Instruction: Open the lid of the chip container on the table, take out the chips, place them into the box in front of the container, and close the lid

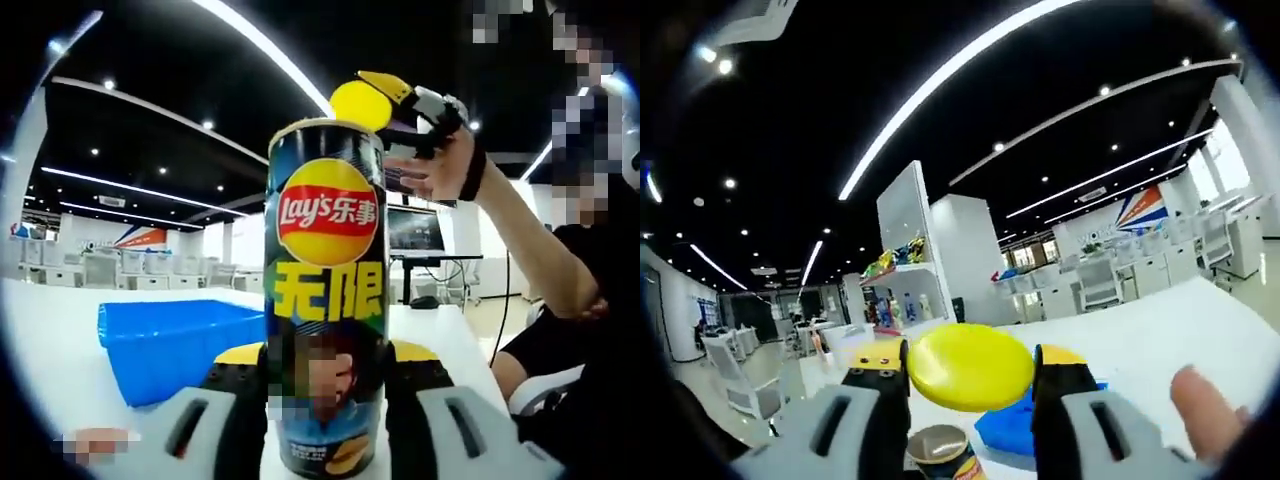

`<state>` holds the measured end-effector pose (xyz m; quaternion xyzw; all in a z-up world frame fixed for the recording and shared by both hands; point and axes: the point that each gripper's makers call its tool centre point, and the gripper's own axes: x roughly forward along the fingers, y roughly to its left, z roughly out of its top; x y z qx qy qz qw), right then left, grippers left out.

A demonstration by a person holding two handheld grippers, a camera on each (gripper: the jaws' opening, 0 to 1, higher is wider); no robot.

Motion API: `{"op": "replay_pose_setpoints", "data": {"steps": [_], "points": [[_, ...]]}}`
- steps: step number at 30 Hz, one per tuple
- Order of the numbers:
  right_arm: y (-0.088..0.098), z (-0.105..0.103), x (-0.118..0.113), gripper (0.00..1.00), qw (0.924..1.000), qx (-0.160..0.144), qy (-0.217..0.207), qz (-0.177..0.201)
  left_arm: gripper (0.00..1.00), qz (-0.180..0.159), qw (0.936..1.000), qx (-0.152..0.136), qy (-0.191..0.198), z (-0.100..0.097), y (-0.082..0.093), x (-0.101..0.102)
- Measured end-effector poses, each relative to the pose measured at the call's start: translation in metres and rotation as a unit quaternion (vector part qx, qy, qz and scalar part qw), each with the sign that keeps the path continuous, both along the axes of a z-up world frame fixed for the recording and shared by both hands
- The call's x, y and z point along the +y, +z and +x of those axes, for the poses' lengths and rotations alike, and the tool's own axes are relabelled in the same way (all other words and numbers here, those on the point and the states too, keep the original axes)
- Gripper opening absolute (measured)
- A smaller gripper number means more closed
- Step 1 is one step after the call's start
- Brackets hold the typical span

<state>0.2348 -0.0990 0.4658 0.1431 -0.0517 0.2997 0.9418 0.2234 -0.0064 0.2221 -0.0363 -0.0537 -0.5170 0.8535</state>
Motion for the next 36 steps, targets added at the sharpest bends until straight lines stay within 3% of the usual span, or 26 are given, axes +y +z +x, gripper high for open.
{"op": "replay_pose_setpoints", "data": {"steps": [8,13,15,21,28,30,32,36], "points": [[0.007,-0.001,-0.057,0.42,0.998,-0.011,-0.06,-0.012,0.46,-0.004,1.0,-0.001,0.003,0.0,0.0,0.0],[-0.008,0.006,-0.092,0.42,0.9952,-0.001,-0.097,-0.013,0.46,-0.007,1.0,-0.002,0.005,-0.001,0.0,-0.001],[-0.019,0.011,-0.111,0.42,0.9912,0.001,-0.131,-0.018,0.46,-0.008,1.0,-0.001,0.005,-0.001,0.0,-0.001],[-0.057,0.026,-0.149,0.42,0.9825,0.007,-0.184,-0.029,0.46,-0.011,0.9999,-0.001,0.005,-0.001,0.0,-0.001],[-0.124,0.048,-0.196,0.42,0.9651,0.039,-0.253,-0.056,0.46,-0.013,0.9999,0.0,0.004,-0.001,-0.001,-0.001],[-0.139,0.05,-0.203,0.42,0.9618,0.037,-0.264,-0.062,0.46,-0.014,0.9999,0.0,0.003,-0.001,-0.001,-0.001],[-0.155,0.054,-0.217,0.42,0.9526,0.019,-0.292,-0.083,0.46,-0.014,0.9999,-0.001,0.003,-0.001,-0.001,-0.001],[-0.196,0.058,-0.221,0.43,0.9493,0.028,-0.299,-0.093,0.46,-0.015,0.9999,-0.002,0.003,-0.001,-0.001,-0.001]]}}
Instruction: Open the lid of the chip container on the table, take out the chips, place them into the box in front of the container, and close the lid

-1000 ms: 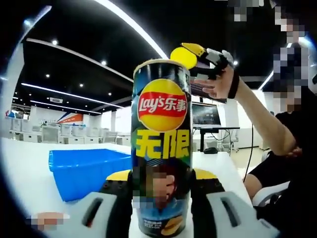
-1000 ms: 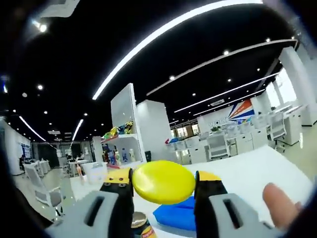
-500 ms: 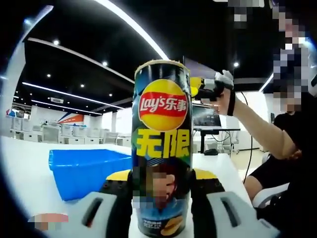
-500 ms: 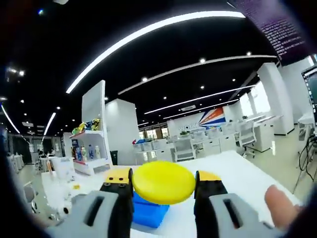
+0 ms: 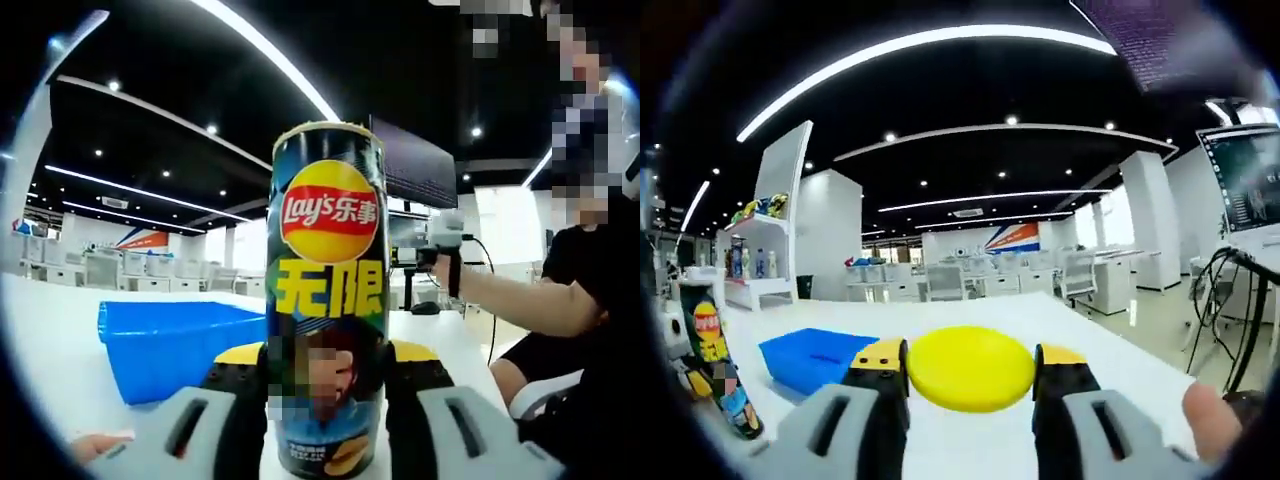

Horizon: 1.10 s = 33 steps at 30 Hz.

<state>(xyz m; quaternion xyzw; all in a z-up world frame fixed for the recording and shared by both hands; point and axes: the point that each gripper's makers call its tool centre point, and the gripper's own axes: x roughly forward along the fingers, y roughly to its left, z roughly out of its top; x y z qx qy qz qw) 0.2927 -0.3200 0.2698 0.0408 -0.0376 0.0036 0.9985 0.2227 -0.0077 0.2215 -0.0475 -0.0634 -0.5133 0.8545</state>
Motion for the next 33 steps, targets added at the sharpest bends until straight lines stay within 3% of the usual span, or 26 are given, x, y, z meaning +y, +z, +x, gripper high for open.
{"op": "replay_pose_setpoints", "data": {"steps": [3,5,11,15,18,21,30,33], "points": [[-0.027,0.005,0.0,0.43,0.9999,0.015,0.002,-0.002,0.46,0.0,1.0,0.0,0.0,0.0,0.0,0.0],[-0.046,0.009,-0.002,0.43,0.9991,0.033,-0.002,-0.025,0.46,0.0,1.0,0.0,0.0,0.0,0.0,0.0],[-0.07,0.006,0.006,0.43,0.9977,0.052,0.003,-0.043,0.46,0.0,1.0,-0.002,0.0,0.0,0.0,0.0],[-0.076,0.006,0.001,0.43,0.9971,0.042,-0.011,-0.062,0.46,0.0,1.0,-0.003,0.0,0.0,0.0,0.0],[-0.085,0.006,0.0,0.43,0.9963,0.061,-0.012,-0.059,0.46,0.0,1.0,-0.003,0.001,0.0,0.0,0.0],[-0.083,0.007,0.004,0.43,0.9962,0.055,-0.01,-0.066,0.46,0.0,1.0,-0.004,0.001,0.0,0.0,0.0],[-0.105,0.006,0.002,0.44,0.9906,0.111,-0.019,-0.078,0.46,0.003,1.0,-0.007,0.002,-0.001,-0.001,0.0],[-0.106,0.005,0.006,0.45,0.9903,0.111,-0.014,-0.083,0.46,0.003,1.0,-0.008,0.003,-0.001,-0.001,0.0]]}}
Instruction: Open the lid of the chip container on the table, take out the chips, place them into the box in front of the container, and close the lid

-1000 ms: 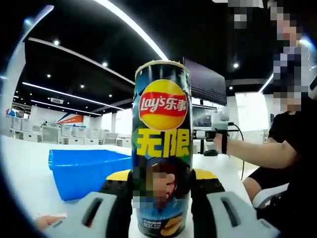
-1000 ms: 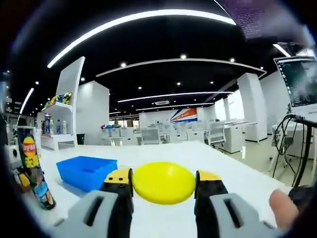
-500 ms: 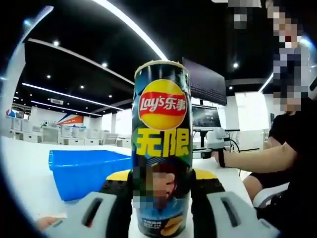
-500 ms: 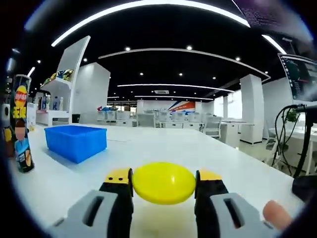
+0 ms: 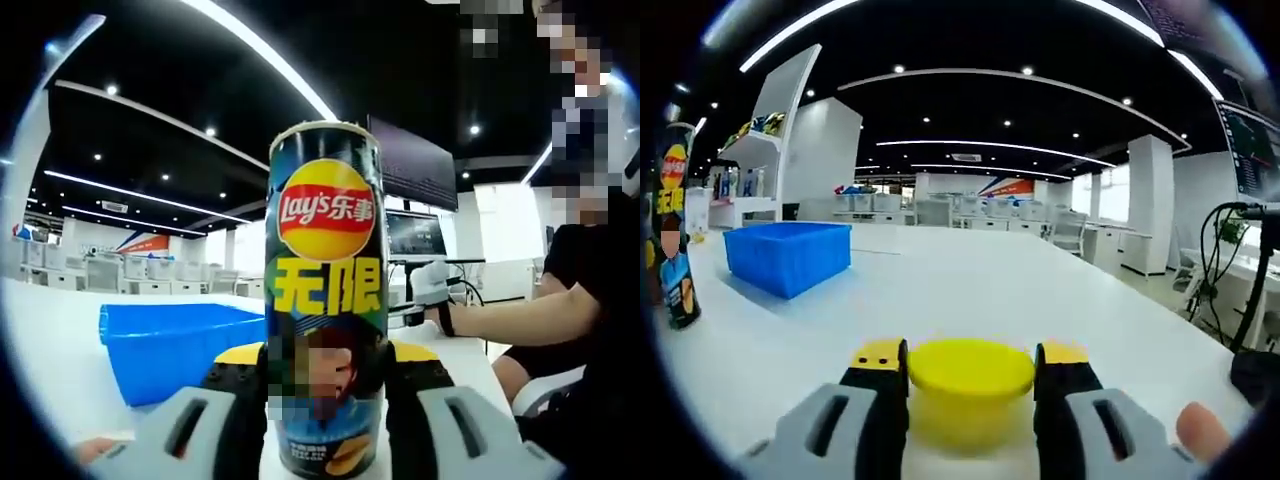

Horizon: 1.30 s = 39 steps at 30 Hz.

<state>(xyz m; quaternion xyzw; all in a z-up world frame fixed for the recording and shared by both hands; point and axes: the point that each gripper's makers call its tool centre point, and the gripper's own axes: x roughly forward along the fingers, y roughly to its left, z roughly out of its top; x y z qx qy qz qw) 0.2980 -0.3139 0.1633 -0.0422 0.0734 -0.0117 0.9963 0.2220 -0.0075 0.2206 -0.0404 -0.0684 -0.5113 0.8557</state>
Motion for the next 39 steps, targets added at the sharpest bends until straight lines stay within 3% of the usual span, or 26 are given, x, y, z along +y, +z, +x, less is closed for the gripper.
{"op": "replay_pose_setpoints", "data": {"steps": [5,11,15,16,19,22,25,27,28,30,32,33,34,35,38,39], "points": [[-0.004,0.0,0.006,0.66,0.9997,0.007,0.012,-0.019,0.46,0.002,1.0,-0.001,0.001,0.0,0.0,0.0],[0.001,0.008,-0.004,0.65,0.9998,-0.006,0.01,-0.014,0.46,0.002,1.0,-0.001,0.001,0.0,0.0,0.0],[0.024,0.01,-0.004,0.61,0.9987,-0.05,0.007,-0.01,0.46,0.002,1.0,-0.001,0.001,0.0,0.0,0.0],[0.038,0.011,0.002,0.6,0.9972,-0.074,0.012,0.006,0.46,0.002,1.0,-0.001,0.002,0.0,0.0,0.0],[0.072,0.01,0.023,0.58,0.994,-0.102,0.035,0.016,0.46,0.002,1.0,-0.001,0.002,0.0,0.0,0.0],[0.131,0.015,0.059,0.58,0.9866,-0.139,0.085,0.006,0.46,0.004,1.0,-0.002,0.004,0.0,0.0,0.0],[0.202,-0.001,0.122,0.52,0.9707,-0.165,0.174,0.007,0.46,0.004,1.0,-0.002,0.005,0.001,0.0,0.0],[0.232,-0.014,0.17,0.33,0.9567,-0.145,0.251,0.028,0.46,0.005,1.0,-0.002,0.005,0.001,0.0,0.0],[0.239,-0.019,0.189,0.26,0.9505,-0.119,0.284,0.038,0.46,0.005,1.0,-0.002,0.005,0.001,0.0,0.0],[0.247,-0.039,0.241,0.25,0.9238,-0.044,0.375,0.063,0.46,0.005,1.0,-0.002,0.005,0.001,0.0,0.0],[0.243,-0.05,0.279,0.3,0.8977,0.03,0.436,0.057,0.46,0.006,1.0,-0.003,0.005,0.001,0.0,0.0],[0.238,-0.053,0.291,0.28,0.8886,0.056,0.453,0.048,0.46,0.006,1.0,-0.003,0.005,0.001,0.0,0.0],[0.23,-0.052,0.305,0.26,0.8839,0.079,0.459,0.038,0.46,0.007,1.0,-0.002,0.006,0.001,0.0,0.0],[0.224,-0.047,0.308,0.25,0.8849,0.095,0.455,0.025,0.46,0.007,1.0,-0.002,0.006,0.001,0.0,0.0],[0.194,-0.032,0.306,0.24,0.8876,0.167,0.428,-0.039,0.46,0.008,0.9999,-0.003,0.008,0.001,0.0,0.0],[0.187,-0.031,0.306,0.24,0.8847,0.184,0.426,-0.049,0.46,0.008,0.9999,-0.003,0.008,0.001,0.0,0.0]]}}
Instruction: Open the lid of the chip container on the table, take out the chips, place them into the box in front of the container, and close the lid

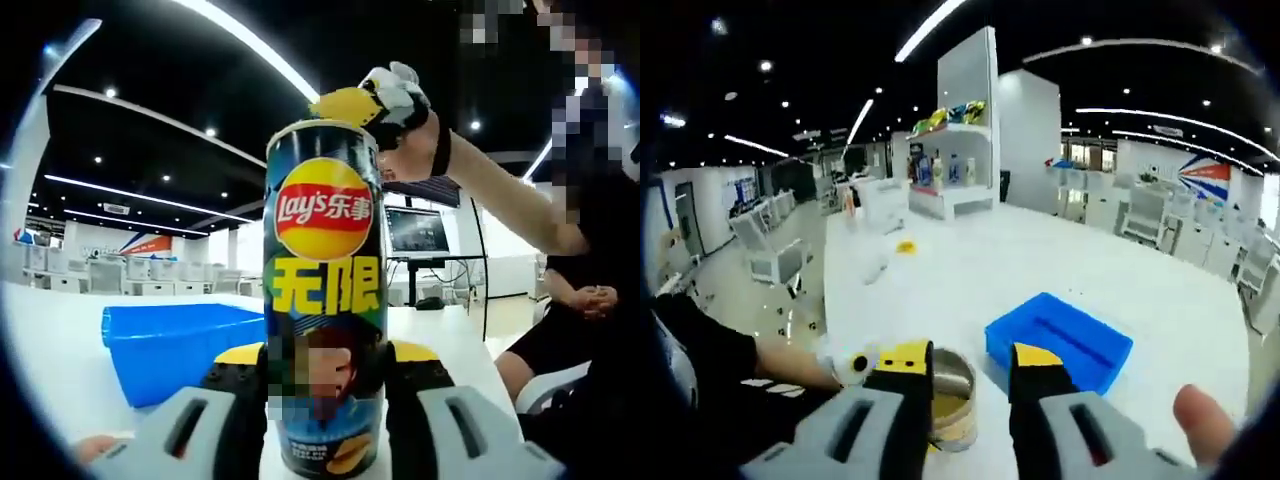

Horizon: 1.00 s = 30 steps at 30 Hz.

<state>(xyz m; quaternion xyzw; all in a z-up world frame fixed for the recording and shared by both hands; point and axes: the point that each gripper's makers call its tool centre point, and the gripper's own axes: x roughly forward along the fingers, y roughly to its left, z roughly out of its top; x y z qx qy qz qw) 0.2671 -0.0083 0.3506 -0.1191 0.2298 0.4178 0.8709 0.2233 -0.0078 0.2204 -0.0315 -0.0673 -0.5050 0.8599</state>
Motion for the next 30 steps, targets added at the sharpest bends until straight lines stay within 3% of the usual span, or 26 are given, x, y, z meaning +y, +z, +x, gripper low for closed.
{"op": "replay_pose_setpoints", "data": {"steps": [3,5,7,10,16,19,24,25,27,28,30], "points": [[-0.019,-0.012,0.004,0.24,0.9975,0.056,0.025,-0.034,0.46,0.001,1.0,0.0,0.0,0.0,0.0,0.0],[-0.019,-0.017,0.009,0.22,0.9964,0.076,0.028,-0.022,0.46,0.001,1.0,0.0,0.0,0.0,0.0,0.0],[-0.026,-0.028,0.009,0.21,0.9926,0.108,0.036,-0.043,0.46,0.001,1.0,-0.001,0.0,0.0,0.0,0.001],[-0.037,-0.031,0.004,0.15,0.9894,0.117,0.031,-0.08,0.46,0.002,1.0,-0.001,0.001,0.0,0.0,0.001],[-0.036,-0.025,0.0,0.02,0.986,0.164,-0.006,-0.031,0.46,0.006,0.9999,-0.007,0.005,-0.001,-0.001,0.002],[-0.038,-0.025,-0.006,0.0,0.9782,0.202,-0.042,-0.021,0.46,0.007,0.9999,-0.014,0.005,-0.001,-0.001,0.0],[-0.038,-0.024,0.0,0.0,0.9813,0.18,-0.053,-0.042,0.47,0.011,0.9998,-0.013,0.013,-0.004,0.002,0.002],[-0.038,-0.023,-0.001,0.0,0.9796,0.184,-0.069,-0.041,0.47,-0.027,0.9982,-0.044,0.03,-0.005,0.02,0.006],[-0.038,-0.02,-0.002,0.0,0.9787,0.177,-0.089,-0.051,0.54,-0.059,0.9898,-0.103,0.078,-0.011,0.045,0.019],[-0.038,-0.018,-0.003,0.0,0.98,0.162,-0.098,-0.062,0.58,-0.065,0.988,-0.107,0.09,-0.011,0.048,0.021],[-0.038,-0.019,-0.001,0.0,0.9782,0.166,-0.109,-0.061,0.6,-0.062,0.9805,-0.115,0.146,-0.014,0.053,0.027]]}}
